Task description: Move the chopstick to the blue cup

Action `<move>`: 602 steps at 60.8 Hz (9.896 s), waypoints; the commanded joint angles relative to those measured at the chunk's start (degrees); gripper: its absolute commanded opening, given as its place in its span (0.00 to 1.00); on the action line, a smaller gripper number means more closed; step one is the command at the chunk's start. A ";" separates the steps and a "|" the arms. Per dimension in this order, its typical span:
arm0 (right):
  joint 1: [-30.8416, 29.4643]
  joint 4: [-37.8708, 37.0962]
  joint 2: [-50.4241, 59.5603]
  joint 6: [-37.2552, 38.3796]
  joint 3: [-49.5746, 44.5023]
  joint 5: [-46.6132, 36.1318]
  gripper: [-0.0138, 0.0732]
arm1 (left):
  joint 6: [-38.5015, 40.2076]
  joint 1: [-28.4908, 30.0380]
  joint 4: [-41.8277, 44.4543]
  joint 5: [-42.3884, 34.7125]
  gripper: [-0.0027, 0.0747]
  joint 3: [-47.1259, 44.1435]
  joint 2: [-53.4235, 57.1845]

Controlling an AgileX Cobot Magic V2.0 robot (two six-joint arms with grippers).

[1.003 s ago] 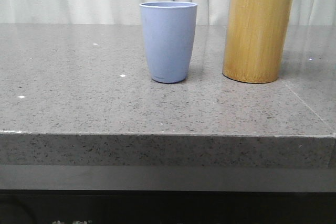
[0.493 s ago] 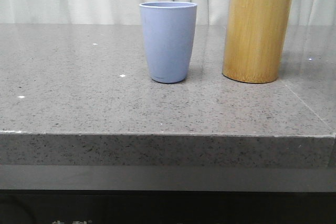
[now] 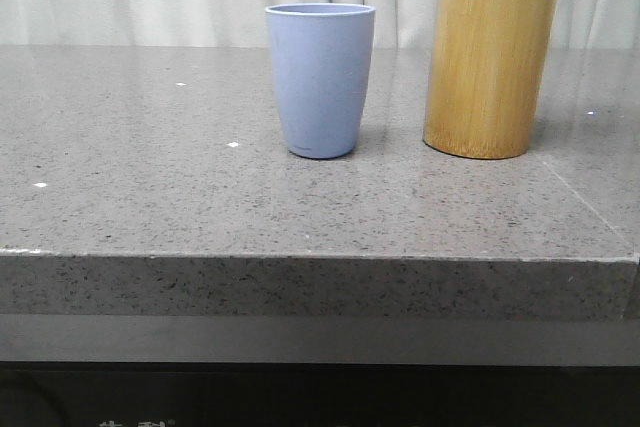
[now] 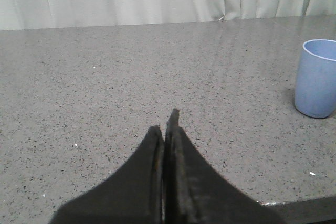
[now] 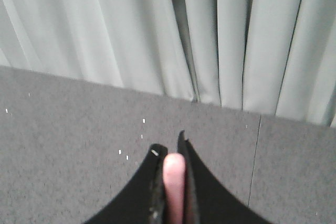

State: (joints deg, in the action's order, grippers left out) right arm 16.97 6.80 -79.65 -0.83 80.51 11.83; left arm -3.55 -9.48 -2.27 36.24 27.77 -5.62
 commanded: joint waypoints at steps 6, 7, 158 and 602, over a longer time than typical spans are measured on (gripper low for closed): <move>-0.02 -0.63 5.78 -0.40 2.26 -10.65 0.10 | 0.46 0.10 -0.61 -4.59 0.01 1.26 -0.79; -0.02 -0.63 5.84 -0.40 2.26 -11.18 0.10 | 0.46 0.10 -0.61 -4.59 0.01 1.26 -0.79; 17.39 -1.07 -4.63 -0.40 1.56 -14.61 0.14 | 0.46 0.10 -0.61 -4.91 0.01 1.26 -0.79; -14.23 0.27 81.47 -0.40 -81.84 -4.88 0.02 | 0.46 4.42 -1.78 -31.08 0.01 -28.32 7.31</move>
State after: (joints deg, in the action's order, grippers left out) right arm 3.09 7.03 0.63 -0.83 -1.65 11.22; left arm -3.55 -5.11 -3.63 10.24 -0.06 0.27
